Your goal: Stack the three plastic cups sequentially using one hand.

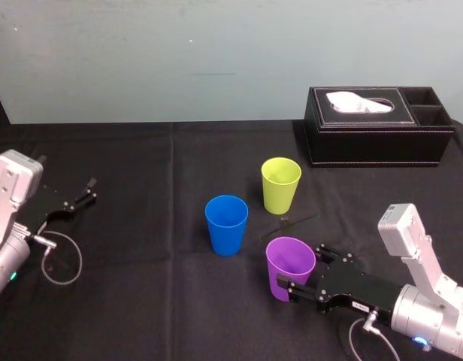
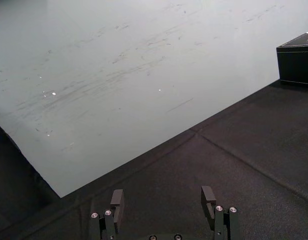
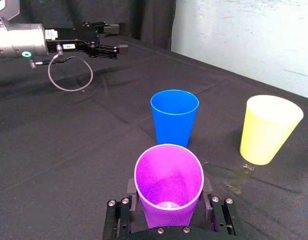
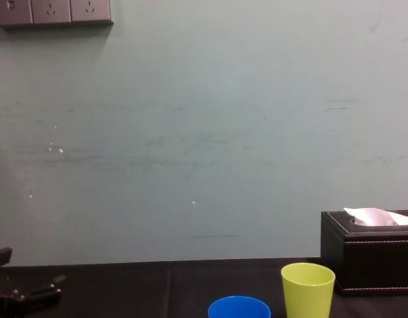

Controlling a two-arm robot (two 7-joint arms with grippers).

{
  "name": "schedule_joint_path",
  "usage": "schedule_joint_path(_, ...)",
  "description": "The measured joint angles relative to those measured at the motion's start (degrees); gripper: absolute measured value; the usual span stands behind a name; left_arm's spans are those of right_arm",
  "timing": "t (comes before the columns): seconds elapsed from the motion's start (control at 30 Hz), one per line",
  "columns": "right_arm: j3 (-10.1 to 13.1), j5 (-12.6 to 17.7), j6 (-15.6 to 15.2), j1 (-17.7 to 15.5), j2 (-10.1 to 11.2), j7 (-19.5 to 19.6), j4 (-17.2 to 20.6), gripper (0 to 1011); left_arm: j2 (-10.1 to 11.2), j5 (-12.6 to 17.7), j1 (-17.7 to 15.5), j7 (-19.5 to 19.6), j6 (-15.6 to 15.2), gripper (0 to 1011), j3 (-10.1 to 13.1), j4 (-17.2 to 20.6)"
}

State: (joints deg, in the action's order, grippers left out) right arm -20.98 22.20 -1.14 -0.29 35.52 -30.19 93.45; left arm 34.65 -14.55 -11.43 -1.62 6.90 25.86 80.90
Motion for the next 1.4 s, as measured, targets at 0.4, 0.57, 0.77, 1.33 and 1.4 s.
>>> schedule_joint_path(0.4,1.67,-0.24,-1.01,-1.56,1.60,1.51,4.13,734,0.00,0.00,0.00,0.00,0.00,1010,0.00,0.00)
schedule_joint_path(0.57,3.53,-0.19,-2.51,-2.22,2.46,3.03,7.35,733,0.00,0.00,0.00,0.00,0.00,1010,0.00,0.00)
schedule_joint_path(0.77,5.44,0.64,-4.59,-1.16,2.46,4.21,9.63,733,0.00,0.00,0.00,0.00,0.00,1010,0.00,0.00)
schedule_joint_path(1.33,5.39,2.76,-12.56,10.01,-2.53,7.97,5.13,733,0.00,0.00,0.00,0.00,0.00,1010,0.00,0.00)
schedule_joint_path(1.4,4.78,2.53,-13.06,11.51,-2.97,8.10,4.04,733,0.00,0.00,0.00,0.00,0.00,1010,0.00,0.00)
